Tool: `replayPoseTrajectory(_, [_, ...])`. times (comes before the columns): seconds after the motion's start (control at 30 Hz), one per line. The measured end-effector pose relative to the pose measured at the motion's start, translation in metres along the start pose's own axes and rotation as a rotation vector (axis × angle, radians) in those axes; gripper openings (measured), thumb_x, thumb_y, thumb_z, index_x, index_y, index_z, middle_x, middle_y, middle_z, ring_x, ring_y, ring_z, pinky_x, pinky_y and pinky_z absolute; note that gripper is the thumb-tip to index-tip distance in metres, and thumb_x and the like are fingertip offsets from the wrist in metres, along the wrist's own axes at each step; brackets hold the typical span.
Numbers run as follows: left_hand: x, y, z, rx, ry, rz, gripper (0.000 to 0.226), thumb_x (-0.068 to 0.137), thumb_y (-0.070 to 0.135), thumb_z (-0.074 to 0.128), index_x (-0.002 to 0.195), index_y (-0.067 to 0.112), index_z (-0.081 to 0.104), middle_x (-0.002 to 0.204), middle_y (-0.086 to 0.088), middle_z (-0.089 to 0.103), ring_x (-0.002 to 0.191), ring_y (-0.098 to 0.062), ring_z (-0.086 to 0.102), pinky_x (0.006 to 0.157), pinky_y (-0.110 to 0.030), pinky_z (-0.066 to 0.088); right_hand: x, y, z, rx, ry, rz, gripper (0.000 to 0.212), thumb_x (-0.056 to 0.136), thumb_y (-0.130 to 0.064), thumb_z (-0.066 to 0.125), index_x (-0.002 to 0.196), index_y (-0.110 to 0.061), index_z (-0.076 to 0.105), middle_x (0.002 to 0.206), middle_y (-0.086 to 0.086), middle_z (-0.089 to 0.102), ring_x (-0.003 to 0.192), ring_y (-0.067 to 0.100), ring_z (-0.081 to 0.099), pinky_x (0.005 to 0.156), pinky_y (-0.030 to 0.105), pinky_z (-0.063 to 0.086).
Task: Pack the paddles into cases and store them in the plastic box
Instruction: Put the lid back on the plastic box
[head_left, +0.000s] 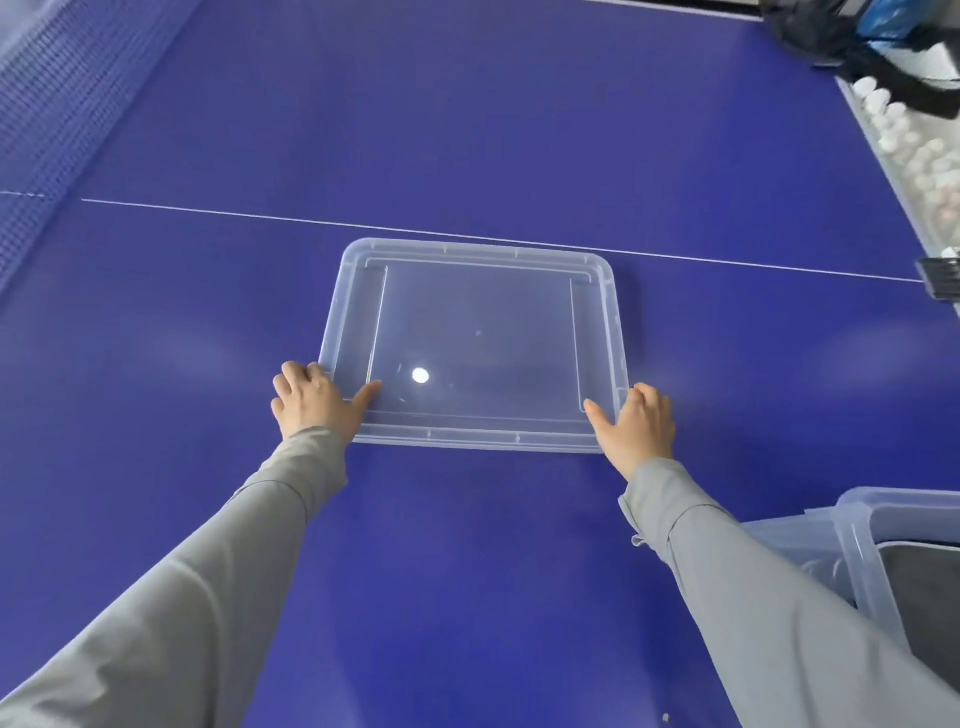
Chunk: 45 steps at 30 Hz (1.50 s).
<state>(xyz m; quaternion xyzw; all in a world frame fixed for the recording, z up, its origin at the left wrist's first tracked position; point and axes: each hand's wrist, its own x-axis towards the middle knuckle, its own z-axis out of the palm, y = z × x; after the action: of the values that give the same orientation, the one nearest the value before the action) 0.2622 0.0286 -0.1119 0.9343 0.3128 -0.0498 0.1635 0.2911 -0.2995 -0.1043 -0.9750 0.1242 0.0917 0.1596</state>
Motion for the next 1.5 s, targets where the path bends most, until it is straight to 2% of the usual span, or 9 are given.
replayPoseTrajectory(0.23, [-0.009, 0.009, -0.017, -0.380, -0.095, -0.109, 0.079, 0.075, 0.050, 0.071, 0.128, 0.001, 0.039, 0.130, -0.015, 0.044, 0.119, -0.034, 0.045, 0.094, -0.042, 0.038, -0.004, -0.006, -0.023, 0.398, 0.059, 0.059, 0.063, 0.087, -0.039, 0.062, 0.130, 0.000, 0.037, 0.132, 0.013, 0.040, 0.112, 0.029, 0.048, 0.085, 0.032, 0.038])
replayPoseTrajectory(0.33, [-0.023, 0.012, -0.030, -0.447, -0.111, -0.154, 0.081, 0.073, 0.051, 0.074, 0.129, 0.004, 0.039, 0.129, -0.011, 0.048, 0.114, -0.031, 0.051, 0.087, -0.038, 0.041, -0.009, -0.001, -0.045, 0.438, 0.096, 0.006, 0.058, 0.085, -0.037, 0.064, 0.124, -0.001, 0.043, 0.127, 0.012, 0.043, 0.110, 0.026, 0.049, 0.083, 0.029, 0.039])
replayPoseTrajectory(0.57, [-0.077, 0.035, -0.063, -0.588, -0.031, -0.149, 0.083, 0.070, 0.050, 0.076, 0.132, 0.009, 0.038, 0.129, -0.006, 0.050, 0.117, -0.026, 0.050, 0.090, -0.035, 0.041, -0.034, 0.024, -0.104, 0.477, 0.240, -0.124, 0.052, 0.083, -0.033, 0.068, 0.118, -0.001, 0.047, 0.119, 0.011, 0.048, 0.110, 0.025, 0.046, 0.083, 0.027, 0.037])
replayPoseTrajectory(0.67, [-0.108, 0.053, -0.080, -0.631, 0.019, -0.121, 0.081, 0.067, 0.050, 0.078, 0.128, 0.011, 0.041, 0.125, -0.005, 0.053, 0.113, -0.026, 0.052, 0.090, -0.036, 0.042, -0.049, 0.047, -0.131, 0.521, 0.298, -0.128, 0.056, 0.082, -0.034, 0.069, 0.122, -0.003, 0.046, 0.122, 0.011, 0.047, 0.112, 0.025, 0.047, 0.086, 0.027, 0.036])
replayPoseTrajectory(0.8, [-0.163, 0.086, -0.096, -0.678, 0.063, -0.078, 0.078, 0.065, 0.049, 0.080, 0.123, 0.012, 0.044, 0.117, -0.004, 0.055, 0.102, -0.023, 0.054, 0.081, -0.033, 0.042, -0.071, 0.097, -0.168, 0.552, 0.371, -0.137, 0.061, 0.082, -0.037, 0.069, 0.127, -0.002, 0.045, 0.125, 0.012, 0.048, 0.113, 0.027, 0.048, 0.092, 0.030, 0.037])
replayPoseTrajectory(0.97, [-0.254, 0.143, -0.097, -0.729, 0.092, -0.037, 0.078, 0.063, 0.049, 0.081, 0.123, 0.015, 0.045, 0.113, 0.001, 0.054, 0.095, -0.019, 0.051, 0.076, -0.031, 0.040, -0.097, 0.185, -0.222, 0.537, 0.487, -0.128, 0.058, 0.080, -0.036, 0.071, 0.123, -0.004, 0.049, 0.119, 0.014, 0.055, 0.109, 0.030, 0.052, 0.081, 0.026, 0.034])
replayPoseTrajectory(1.27, [-0.438, 0.237, -0.044, -0.705, 0.072, 0.004, 0.082, 0.062, 0.048, 0.083, 0.125, 0.011, 0.045, 0.118, -0.004, 0.055, 0.104, -0.024, 0.053, 0.085, -0.037, 0.045, -0.164, 0.387, -0.282, 0.458, 0.438, -0.082, 0.062, 0.080, -0.035, 0.071, 0.127, 0.000, 0.048, 0.122, 0.020, 0.057, 0.114, 0.035, 0.052, 0.094, 0.038, 0.040])
replayPoseTrajectory(1.4, [-0.493, 0.241, -0.023, -0.657, 0.044, -0.006, 0.082, 0.062, 0.046, 0.083, 0.125, 0.010, 0.045, 0.123, -0.005, 0.047, 0.100, -0.023, 0.051, 0.090, -0.040, 0.045, -0.197, 0.439, -0.278, 0.442, 0.401, -0.052, 0.062, 0.079, -0.034, 0.072, 0.126, 0.000, 0.049, 0.121, 0.021, 0.058, 0.112, 0.037, 0.053, 0.091, 0.040, 0.042])
replayPoseTrajectory(1.5, [-0.518, 0.236, -0.008, -0.624, 0.028, -0.028, 0.082, 0.062, 0.047, 0.083, 0.126, 0.013, 0.044, 0.124, -0.004, 0.042, 0.105, -0.027, 0.050, 0.097, -0.046, 0.042, -0.212, 0.460, -0.270, 0.407, 0.362, -0.035, 0.063, 0.079, -0.035, 0.072, 0.127, -0.001, 0.049, 0.120, 0.019, 0.057, 0.116, 0.034, 0.045, 0.096, 0.045, 0.039])
